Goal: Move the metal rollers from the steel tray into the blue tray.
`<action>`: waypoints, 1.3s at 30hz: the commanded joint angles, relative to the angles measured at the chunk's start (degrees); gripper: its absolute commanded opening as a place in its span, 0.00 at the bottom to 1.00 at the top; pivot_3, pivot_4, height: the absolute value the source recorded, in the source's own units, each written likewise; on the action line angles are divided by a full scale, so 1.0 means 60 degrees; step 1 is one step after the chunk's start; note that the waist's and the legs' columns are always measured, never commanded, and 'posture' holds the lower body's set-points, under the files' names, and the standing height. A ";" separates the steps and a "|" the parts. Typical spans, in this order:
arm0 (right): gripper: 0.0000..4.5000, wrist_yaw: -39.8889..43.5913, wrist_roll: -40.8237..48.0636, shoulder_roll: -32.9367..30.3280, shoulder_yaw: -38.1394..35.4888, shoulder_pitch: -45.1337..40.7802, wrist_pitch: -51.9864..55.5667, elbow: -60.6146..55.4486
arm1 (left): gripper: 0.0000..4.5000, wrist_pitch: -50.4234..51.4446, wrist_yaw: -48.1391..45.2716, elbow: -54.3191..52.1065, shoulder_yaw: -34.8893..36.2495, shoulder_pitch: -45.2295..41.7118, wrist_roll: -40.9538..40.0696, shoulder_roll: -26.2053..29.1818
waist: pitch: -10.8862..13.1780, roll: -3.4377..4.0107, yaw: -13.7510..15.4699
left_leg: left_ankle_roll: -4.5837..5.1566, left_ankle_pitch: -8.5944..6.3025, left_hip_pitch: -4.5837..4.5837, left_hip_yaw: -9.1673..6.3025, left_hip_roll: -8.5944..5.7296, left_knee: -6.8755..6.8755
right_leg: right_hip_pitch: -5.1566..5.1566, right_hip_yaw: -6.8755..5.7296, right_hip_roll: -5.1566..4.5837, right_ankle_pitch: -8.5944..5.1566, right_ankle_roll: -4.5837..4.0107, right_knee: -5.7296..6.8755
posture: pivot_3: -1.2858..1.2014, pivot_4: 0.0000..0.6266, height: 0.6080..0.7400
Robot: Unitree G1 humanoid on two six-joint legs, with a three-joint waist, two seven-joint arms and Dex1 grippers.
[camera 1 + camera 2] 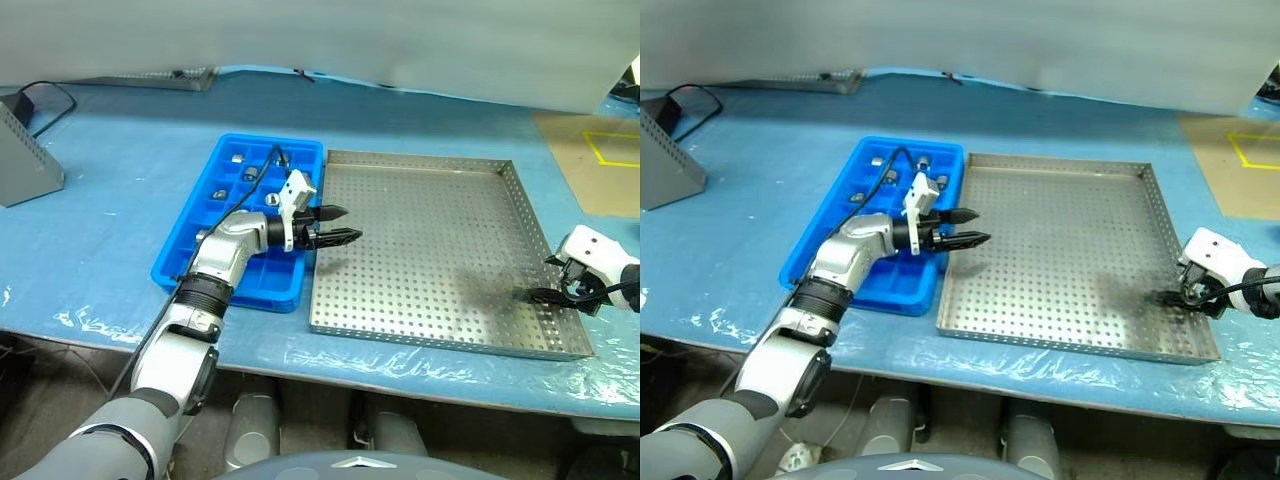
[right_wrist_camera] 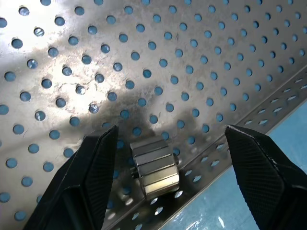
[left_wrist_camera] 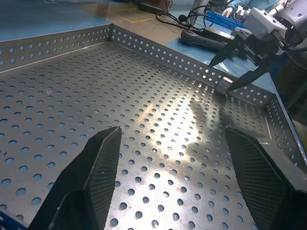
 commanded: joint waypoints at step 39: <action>0.26 0.0031 -0.0274 -0.0069 0.0242 0.0919 -0.0467 -0.0200 | 0.80 0.0350 -0.0006 -0.0663 -0.0014 -0.0172 -0.0114 -0.0059 | 0.0004 -0.0008 0.0214 | 0.0068 -0.0056 0.0022 0.0004 -0.0011 0.0019 | 0.0115 0.0007 -0.0013 0.0000 0.0002 -0.0127 | 0.52 0.24 1.00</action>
